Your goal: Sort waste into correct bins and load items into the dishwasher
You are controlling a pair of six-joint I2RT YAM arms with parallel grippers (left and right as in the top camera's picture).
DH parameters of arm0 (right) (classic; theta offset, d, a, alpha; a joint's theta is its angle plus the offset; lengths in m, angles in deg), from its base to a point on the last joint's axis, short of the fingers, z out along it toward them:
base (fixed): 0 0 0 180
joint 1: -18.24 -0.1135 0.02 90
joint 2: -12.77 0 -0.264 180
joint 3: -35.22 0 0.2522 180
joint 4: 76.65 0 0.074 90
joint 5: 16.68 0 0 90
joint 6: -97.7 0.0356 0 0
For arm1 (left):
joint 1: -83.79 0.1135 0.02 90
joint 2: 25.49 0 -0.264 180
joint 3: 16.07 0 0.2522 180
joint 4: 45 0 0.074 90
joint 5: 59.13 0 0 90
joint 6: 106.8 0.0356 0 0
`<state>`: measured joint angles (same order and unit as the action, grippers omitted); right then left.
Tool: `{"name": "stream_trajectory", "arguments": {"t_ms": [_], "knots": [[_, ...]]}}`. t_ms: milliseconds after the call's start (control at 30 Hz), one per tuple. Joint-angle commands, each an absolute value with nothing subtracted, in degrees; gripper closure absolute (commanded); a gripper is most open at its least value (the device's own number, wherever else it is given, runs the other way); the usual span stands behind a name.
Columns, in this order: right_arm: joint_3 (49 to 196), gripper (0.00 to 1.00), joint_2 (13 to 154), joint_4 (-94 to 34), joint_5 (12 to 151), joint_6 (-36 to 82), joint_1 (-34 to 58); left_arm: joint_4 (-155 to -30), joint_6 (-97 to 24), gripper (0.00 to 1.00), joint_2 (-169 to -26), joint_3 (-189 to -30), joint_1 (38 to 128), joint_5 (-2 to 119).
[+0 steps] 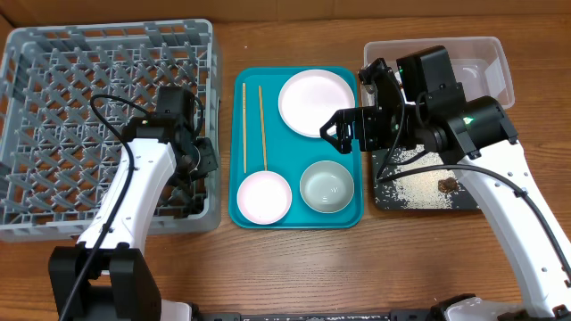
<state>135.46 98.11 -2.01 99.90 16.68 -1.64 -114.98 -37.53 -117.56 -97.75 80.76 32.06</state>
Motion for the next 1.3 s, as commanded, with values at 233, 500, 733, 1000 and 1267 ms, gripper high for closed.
{"name": "stream_trajectory", "arguments": {"t_ms": [233, 500, 733, 1000, 1267], "knots": [[135.96, 0.00, 97.69, -2.33, 99.69, 16.63, -1.68, -120.71, -36.46, 0.65, -116.47, -101.44, 80.39, 32.93], [135.96, 0.00, 97.69, -2.53, 99.69, 16.63, -1.68, -127.46, -34.98, 0.47, -113.12, -113.31, 79.17, 32.43], [135.96, 0.00, 97.69, -2.53, 99.69, 16.65, -1.68, -122.55, -37.55, 0.96, -114.30, -108.31, 75.45, 29.81], [135.96, 0.00, 97.69, -2.51, 99.69, 16.65, -1.68, -114.59, -37.66, 0.96, -115.83, -98.93, 74.12, 31.75], [135.96, 0.00, 97.69, -2.33, 99.69, 16.65, -1.68, -118.06, -37.77, 0.96, -115.98, -98.67, 74.10, 26.86]]}}
